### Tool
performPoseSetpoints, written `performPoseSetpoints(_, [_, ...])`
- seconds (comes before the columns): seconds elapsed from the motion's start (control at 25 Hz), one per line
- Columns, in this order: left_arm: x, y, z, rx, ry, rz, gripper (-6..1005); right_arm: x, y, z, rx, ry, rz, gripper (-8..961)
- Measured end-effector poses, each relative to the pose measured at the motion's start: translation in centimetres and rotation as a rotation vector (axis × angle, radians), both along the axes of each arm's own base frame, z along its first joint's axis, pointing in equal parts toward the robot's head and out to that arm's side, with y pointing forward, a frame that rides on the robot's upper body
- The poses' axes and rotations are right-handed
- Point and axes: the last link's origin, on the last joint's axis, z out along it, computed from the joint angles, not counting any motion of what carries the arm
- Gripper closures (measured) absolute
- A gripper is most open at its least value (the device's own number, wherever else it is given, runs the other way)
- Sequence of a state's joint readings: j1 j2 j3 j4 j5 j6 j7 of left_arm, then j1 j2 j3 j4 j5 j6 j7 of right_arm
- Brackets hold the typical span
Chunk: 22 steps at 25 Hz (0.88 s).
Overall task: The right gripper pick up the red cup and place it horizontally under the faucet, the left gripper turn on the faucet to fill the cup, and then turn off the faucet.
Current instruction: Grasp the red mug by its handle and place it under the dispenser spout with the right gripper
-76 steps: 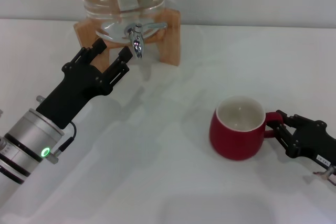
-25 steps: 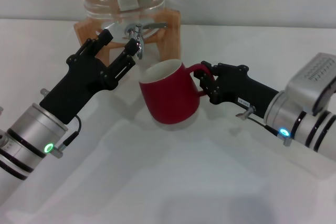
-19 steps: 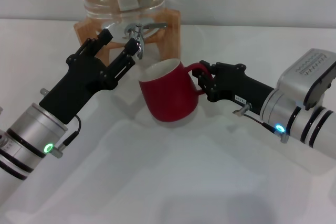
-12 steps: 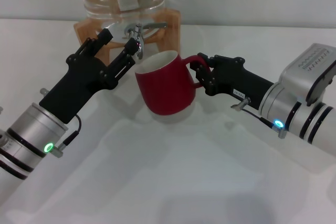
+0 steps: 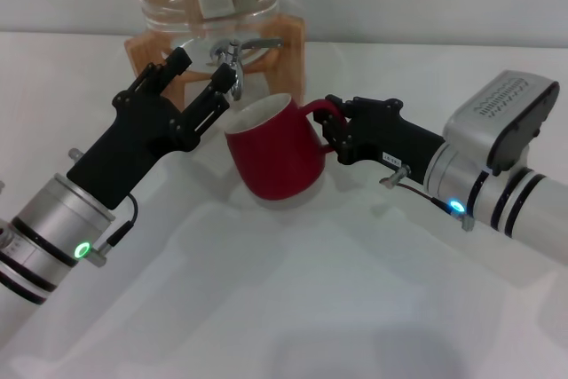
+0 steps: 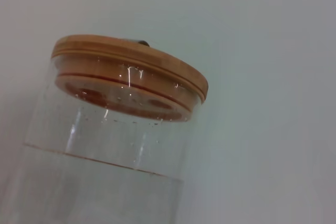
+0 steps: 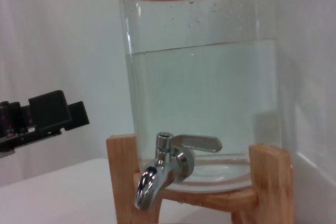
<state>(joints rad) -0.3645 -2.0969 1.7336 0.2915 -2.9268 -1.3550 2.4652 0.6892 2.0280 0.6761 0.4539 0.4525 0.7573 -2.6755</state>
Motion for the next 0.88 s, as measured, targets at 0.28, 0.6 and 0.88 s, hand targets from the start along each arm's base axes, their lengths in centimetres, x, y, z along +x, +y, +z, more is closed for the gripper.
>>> performPoseSetpoints(0.28, [-0.1,-0.2,0.1,0.002,-0.004,0.000,242,-0.6,0.6,-0.5,-0.015,-0.044,-0.014,788])
performPoseSetpoints(0.6, [-0.3,-0.3,0.1,0.004,-0.004,0.004,243,-1.2,1.1,-0.7,-0.022,-0.062,-0.015,789])
performPoseSetpoints(0.88, [-0.3,-0.3,0.2,0.005,-0.004,0.004,243,-1.2,1.4,-0.9,-0.027,-0.083,-0.036,789])
